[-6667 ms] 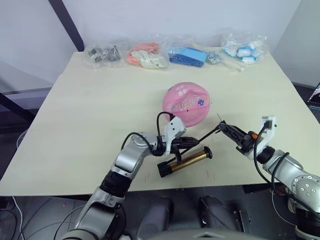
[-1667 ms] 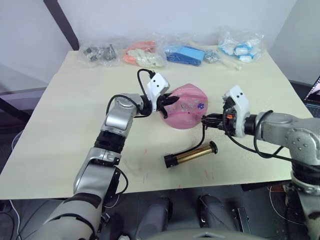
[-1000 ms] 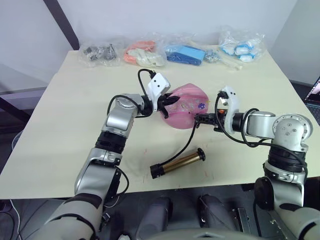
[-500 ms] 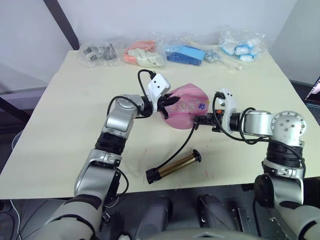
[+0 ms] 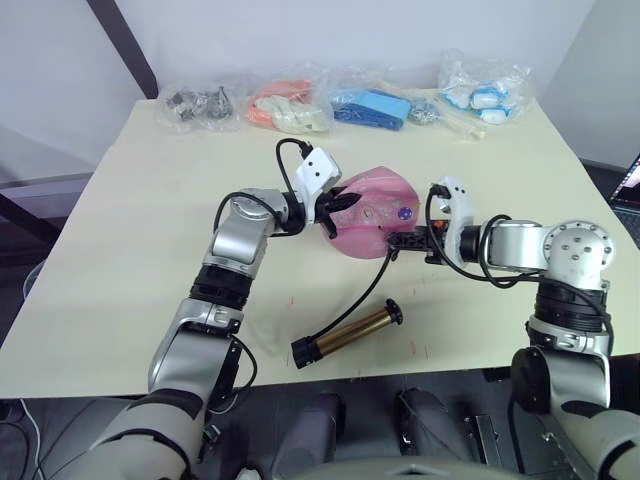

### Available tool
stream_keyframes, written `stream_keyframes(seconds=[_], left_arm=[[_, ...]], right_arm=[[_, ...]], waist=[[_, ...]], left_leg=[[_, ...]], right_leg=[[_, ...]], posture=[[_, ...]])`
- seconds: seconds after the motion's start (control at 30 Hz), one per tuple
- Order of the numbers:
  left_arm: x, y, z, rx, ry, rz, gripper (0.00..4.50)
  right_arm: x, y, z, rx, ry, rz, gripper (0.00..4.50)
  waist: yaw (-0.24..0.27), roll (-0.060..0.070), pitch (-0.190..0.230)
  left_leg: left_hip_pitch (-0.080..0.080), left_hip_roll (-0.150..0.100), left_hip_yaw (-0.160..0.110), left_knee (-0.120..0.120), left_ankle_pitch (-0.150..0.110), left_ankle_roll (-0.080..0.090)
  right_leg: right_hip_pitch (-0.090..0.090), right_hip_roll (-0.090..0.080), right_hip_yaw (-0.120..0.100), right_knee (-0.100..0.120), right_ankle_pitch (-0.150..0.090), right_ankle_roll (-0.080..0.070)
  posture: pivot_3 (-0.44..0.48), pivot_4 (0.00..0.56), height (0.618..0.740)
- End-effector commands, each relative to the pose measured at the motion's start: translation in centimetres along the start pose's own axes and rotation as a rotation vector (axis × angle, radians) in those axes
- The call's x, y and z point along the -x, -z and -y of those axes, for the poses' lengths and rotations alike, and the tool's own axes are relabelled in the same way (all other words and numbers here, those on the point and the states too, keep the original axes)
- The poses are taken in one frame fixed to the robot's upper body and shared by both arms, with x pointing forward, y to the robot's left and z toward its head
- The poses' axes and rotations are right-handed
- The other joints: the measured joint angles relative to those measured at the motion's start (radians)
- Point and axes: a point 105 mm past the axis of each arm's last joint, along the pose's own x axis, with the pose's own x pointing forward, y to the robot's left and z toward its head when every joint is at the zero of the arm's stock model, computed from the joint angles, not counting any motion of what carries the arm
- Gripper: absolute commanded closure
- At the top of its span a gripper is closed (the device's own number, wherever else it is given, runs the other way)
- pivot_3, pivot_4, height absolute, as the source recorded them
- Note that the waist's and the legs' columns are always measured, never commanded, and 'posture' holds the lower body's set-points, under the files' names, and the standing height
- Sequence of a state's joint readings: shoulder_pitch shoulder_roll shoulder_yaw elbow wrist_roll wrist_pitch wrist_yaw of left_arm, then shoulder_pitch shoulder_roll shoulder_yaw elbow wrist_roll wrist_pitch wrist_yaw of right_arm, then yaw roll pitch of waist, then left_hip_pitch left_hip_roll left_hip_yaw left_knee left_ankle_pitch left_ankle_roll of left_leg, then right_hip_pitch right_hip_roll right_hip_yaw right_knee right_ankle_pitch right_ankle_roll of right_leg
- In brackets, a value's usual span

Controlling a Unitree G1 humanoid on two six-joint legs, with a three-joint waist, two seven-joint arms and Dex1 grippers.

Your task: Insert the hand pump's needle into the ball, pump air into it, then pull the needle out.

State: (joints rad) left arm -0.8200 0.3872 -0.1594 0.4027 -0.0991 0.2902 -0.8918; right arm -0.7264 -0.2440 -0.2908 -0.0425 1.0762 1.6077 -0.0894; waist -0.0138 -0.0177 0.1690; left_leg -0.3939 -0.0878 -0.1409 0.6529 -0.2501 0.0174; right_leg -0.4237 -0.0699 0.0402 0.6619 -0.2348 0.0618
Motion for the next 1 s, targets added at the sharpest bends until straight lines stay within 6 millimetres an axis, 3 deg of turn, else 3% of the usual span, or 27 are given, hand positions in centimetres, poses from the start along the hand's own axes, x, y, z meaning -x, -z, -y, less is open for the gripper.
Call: stream_keyframes(seconds=[0.03,0.5,1.0], left_arm=[[-0.3,-0.3,0.8,-0.029,0.031,0.008,4.38],[-0.4,-0.2,1.3,-0.043,0.052,0.014,4.38],[-0.6,0.1,2.0,-0.047,0.077,0.020,4.38]], right_arm=[[0.3,-0.4,-0.5,0.030,-0.011,0.002,4.15],[-0.4,-0.1,-0.2,0.014,-0.001,-0.072,4.15],[-0.3,-1.6,-0.3,0.041,0.006,-0.183,4.15]], waist=[[0.000,0.000,0.000],[0.000,0.000,0.000],[-0.001,0.000,0.000]], left_leg=[[0.000,0.000,0.000,0.000,0.000,0.000],[0.000,0.000,0.000,0.000,0.000,0.000],[0.000,0.000,0.000,0.000,0.000,0.000]], right_leg=[[0.000,0.000,0.000,0.000,0.000,0.000],[0.000,0.000,0.000,0.000,0.000,0.000],[0.000,0.000,0.000,0.000,0.000,0.000]], posture=[[0.000,0.150,0.740],[0.000,0.150,0.740],[0.000,0.150,0.740]])
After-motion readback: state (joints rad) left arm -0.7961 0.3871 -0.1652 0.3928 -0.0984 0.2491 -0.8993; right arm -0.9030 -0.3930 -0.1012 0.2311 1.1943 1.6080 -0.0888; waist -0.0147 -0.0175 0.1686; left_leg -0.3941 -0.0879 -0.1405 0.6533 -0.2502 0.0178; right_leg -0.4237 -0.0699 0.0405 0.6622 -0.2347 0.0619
